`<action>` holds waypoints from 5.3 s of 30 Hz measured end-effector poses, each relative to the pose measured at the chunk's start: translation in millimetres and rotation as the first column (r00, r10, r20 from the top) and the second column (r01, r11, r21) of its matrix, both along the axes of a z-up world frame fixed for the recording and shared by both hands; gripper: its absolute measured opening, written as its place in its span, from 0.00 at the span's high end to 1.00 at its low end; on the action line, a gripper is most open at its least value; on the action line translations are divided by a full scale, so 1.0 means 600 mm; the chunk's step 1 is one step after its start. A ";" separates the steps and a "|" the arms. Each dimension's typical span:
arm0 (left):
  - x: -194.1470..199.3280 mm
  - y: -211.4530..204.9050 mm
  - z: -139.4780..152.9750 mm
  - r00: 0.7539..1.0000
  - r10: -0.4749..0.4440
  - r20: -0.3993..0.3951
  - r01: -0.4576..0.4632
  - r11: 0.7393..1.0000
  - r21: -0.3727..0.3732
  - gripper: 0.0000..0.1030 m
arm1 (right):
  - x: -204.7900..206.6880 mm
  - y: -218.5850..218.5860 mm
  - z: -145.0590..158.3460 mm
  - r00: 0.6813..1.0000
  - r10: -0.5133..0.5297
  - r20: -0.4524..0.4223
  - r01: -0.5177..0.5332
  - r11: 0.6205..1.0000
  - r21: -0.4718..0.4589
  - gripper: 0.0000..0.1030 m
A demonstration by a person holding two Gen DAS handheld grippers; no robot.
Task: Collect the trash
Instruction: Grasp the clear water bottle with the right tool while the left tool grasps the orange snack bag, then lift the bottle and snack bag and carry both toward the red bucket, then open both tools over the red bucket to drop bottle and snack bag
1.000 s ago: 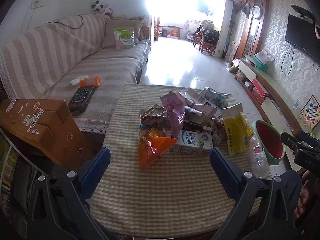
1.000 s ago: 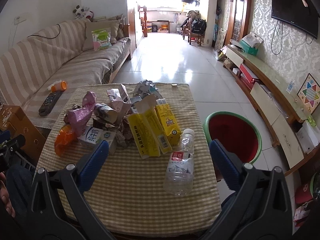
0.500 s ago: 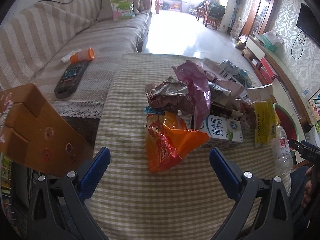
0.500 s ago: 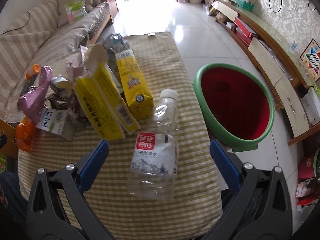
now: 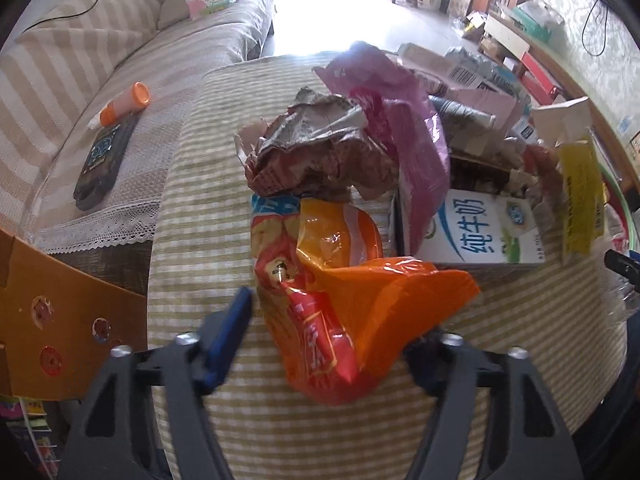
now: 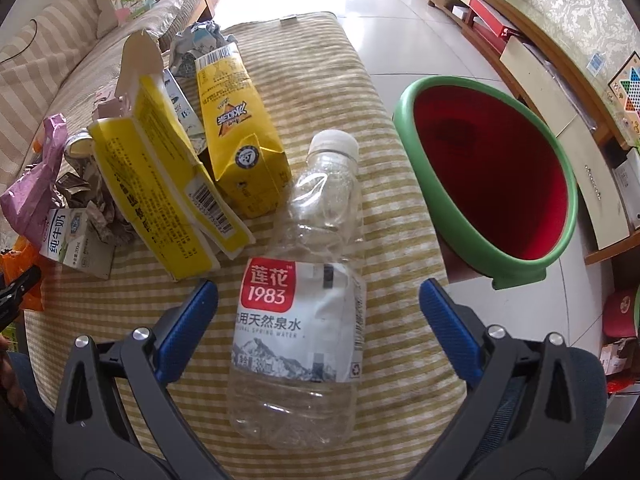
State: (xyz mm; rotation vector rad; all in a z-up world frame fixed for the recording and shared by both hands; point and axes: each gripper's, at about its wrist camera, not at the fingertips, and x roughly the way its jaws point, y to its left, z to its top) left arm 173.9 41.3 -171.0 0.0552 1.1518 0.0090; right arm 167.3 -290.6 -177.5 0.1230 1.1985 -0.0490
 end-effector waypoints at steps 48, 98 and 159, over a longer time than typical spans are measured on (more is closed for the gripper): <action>-0.092 -0.091 0.220 0.956 -0.080 0.281 0.132 0.976 -0.173 0.51 | -0.061 -0.019 0.104 0.993 0.018 0.119 -0.039 0.983 0.179 0.54; -0.160 -0.042 0.227 0.949 -0.037 0.313 0.108 0.971 -0.212 0.51 | -0.132 0.167 0.118 0.961 0.265 0.083 -0.276 0.944 0.182 0.47; 0.153 -0.689 0.125 0.850 -0.491 0.192 0.526 0.762 -0.377 0.41 | 0.029 -0.402 0.103 0.949 -0.255 0.185 0.198 0.939 0.281 0.46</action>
